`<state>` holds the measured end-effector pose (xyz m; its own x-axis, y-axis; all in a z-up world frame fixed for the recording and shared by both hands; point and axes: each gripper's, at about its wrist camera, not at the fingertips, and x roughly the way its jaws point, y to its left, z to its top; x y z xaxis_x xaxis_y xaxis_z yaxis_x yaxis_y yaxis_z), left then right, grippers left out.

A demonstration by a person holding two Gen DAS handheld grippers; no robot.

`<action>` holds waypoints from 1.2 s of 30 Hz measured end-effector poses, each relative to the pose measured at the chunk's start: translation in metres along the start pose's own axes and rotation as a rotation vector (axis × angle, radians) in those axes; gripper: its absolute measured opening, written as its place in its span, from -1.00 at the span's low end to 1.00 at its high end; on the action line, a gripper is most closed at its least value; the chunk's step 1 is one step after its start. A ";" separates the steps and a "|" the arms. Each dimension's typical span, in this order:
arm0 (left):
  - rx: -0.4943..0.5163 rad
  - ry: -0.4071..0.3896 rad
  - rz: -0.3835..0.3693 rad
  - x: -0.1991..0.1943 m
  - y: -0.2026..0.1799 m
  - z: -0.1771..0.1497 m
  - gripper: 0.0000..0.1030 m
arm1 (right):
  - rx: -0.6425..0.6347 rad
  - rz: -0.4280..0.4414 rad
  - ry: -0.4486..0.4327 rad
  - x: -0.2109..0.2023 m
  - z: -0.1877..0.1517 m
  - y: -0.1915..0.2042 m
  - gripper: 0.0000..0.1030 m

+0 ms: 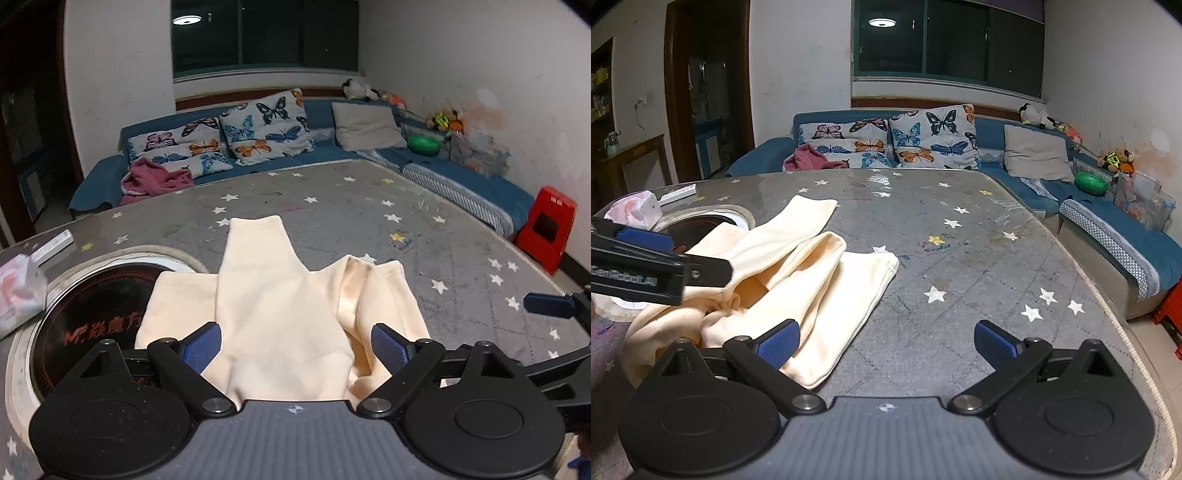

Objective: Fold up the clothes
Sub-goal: 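Move the left gripper over the cream garment's leg section, then close the left gripper on the cream garment's fabric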

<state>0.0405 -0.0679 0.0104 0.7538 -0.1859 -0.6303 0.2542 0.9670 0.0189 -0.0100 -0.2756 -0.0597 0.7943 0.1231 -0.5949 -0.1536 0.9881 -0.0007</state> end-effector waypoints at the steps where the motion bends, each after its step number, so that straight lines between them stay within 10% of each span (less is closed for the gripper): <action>1: 0.013 0.006 0.000 0.004 -0.002 0.002 0.74 | 0.001 0.000 0.001 0.001 0.000 -0.001 0.96; 12: 0.096 0.078 0.034 0.039 -0.010 0.010 0.69 | 0.012 -0.007 0.022 0.011 0.002 -0.007 0.92; 19: 0.059 0.082 0.009 0.040 0.004 0.004 -0.55 | 0.007 -0.003 0.030 0.016 0.005 -0.008 0.82; 22: 0.038 0.060 -0.004 0.034 0.010 0.003 -0.79 | -0.003 0.002 0.030 0.017 0.007 -0.004 0.79; 36: -0.128 -0.031 0.029 -0.011 0.051 -0.008 -0.93 | -0.084 0.065 0.029 0.027 0.029 0.014 0.49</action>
<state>0.0400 -0.0151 0.0118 0.7785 -0.1609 -0.6067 0.1539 0.9860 -0.0641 0.0258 -0.2554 -0.0523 0.7639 0.1832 -0.6187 -0.2541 0.9668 -0.0275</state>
